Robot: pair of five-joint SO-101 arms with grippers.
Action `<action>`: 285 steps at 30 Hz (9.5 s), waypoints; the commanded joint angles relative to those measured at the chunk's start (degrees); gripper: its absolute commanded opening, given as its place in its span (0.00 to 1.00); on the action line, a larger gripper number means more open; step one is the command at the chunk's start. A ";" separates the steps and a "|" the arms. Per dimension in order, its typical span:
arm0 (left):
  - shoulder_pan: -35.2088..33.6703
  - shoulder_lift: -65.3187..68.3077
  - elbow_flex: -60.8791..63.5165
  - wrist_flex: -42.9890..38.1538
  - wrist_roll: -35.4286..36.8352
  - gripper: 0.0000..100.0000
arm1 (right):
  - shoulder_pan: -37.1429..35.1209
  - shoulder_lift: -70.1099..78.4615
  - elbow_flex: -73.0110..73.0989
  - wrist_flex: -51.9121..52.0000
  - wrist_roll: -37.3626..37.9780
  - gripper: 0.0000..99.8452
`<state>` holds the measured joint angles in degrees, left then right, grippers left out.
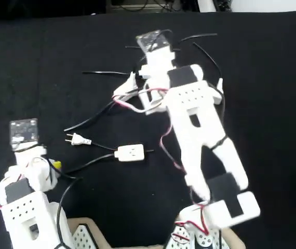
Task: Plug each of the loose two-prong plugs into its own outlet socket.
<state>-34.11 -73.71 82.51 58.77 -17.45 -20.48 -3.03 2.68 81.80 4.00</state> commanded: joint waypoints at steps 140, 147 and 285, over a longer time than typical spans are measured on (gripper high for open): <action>-6.90 -0.62 -0.57 -4.92 5.27 0.26 | -9.05 -10.33 34.42 -45.80 9.14 0.01; -6.90 -0.62 -0.57 -4.92 5.27 0.26 | -1.58 -25.27 34.86 -27.52 9.58 0.01; -4.18 -0.62 0.04 -4.84 5.27 0.26 | 21.10 -13.41 38.02 -16.00 68.84 0.25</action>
<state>-39.12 -73.71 83.12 54.90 -12.00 1.41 -14.29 39.43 68.62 66.24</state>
